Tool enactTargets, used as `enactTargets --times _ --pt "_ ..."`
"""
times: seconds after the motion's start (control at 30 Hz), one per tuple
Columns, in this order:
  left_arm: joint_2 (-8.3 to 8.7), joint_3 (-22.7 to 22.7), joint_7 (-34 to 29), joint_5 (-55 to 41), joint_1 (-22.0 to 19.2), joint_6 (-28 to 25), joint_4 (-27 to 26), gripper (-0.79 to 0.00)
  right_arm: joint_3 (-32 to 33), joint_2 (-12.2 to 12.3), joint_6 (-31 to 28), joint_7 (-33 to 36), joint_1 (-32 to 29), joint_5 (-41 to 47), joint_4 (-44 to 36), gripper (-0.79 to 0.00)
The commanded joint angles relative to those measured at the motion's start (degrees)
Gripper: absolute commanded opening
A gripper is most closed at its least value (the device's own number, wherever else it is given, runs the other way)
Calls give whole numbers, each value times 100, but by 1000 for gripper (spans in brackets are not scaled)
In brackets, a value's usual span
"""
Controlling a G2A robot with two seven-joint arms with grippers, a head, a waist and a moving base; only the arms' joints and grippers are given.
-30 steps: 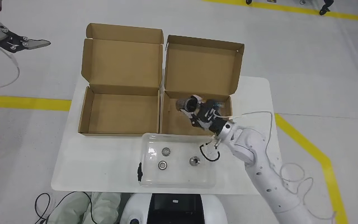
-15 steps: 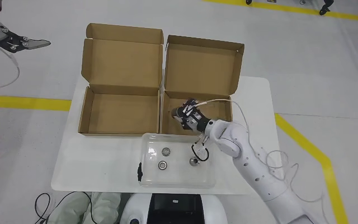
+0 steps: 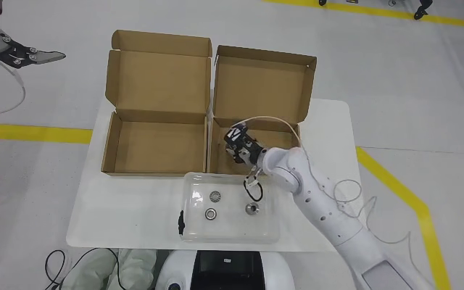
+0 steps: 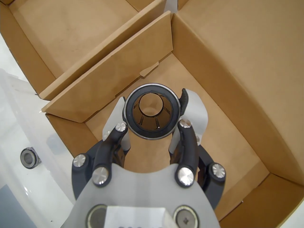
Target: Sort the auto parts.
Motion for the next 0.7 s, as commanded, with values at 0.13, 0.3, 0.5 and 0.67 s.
enactTargets --times 0.13,0.3,0.5,0.67 --pt "0 0 0 0 0 0 0 0 -131 -83 117 146 171 -28 263 -785" --pt "0 0 0 0 0 0 0 0 -229 -149 196 198 277 -75 437 -686" --pt "0 0 0 0 0 0 0 0 -263 -206 250 180 343 -73 554 -339" --pt "0 0 0 0 0 0 0 0 -254 -232 250 177 372 -104 572 -222"
